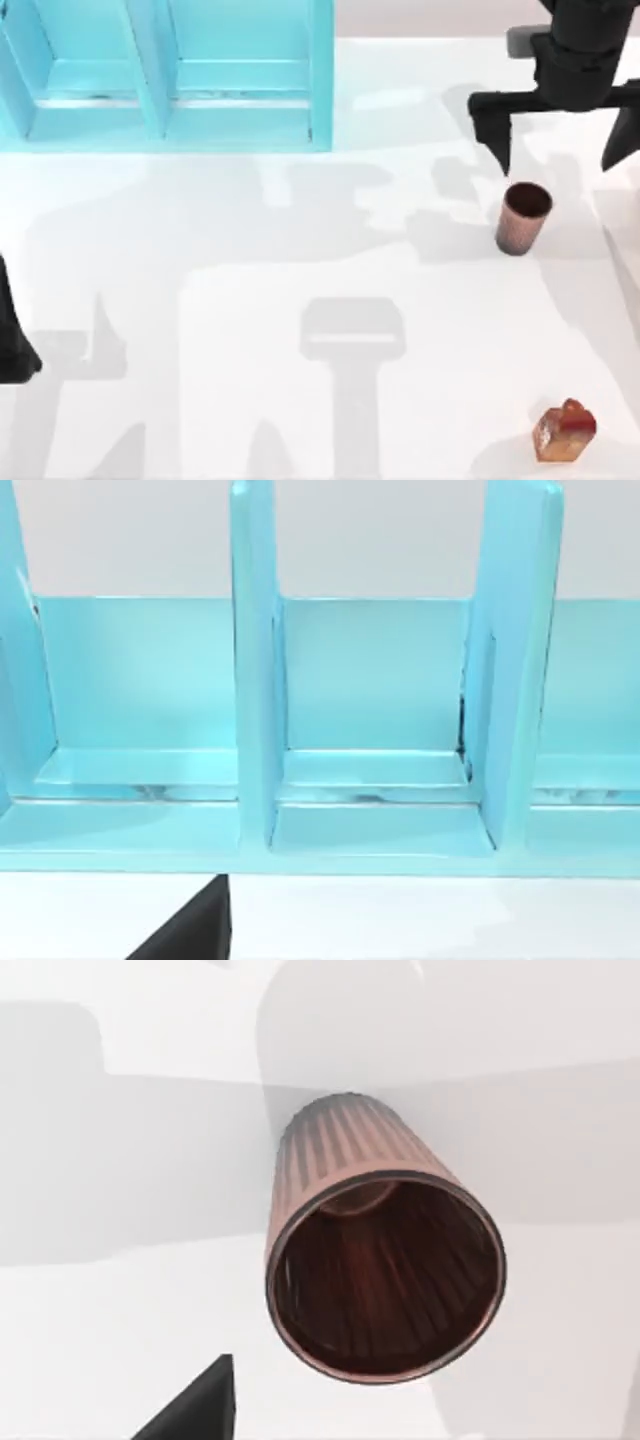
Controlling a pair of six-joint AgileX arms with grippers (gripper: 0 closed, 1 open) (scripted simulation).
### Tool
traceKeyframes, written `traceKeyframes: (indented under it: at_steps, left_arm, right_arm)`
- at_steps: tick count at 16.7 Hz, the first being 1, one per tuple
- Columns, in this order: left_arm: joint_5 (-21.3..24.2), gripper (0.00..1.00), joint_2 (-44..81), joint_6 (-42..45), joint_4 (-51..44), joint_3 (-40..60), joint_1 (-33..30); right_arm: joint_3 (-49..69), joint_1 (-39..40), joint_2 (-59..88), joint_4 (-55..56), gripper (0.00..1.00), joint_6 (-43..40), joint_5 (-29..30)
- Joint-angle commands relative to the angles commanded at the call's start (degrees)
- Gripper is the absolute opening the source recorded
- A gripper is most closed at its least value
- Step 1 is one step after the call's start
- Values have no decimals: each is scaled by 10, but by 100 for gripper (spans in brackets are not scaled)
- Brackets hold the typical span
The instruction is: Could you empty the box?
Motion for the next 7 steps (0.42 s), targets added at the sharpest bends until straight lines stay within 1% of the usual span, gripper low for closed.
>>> traceKeyframes:
  at_steps: [4, 7]
  left_arm:
    - [0, 100, 0, 0, 0, 0, 0]
    - [0, 100, 0, 0, 0, 0, 0]
  right_arm:
    - [62, -3, -3, -60, 100, 1, -2]
    - [80, -2, -1, -79, 100, 0, -1]
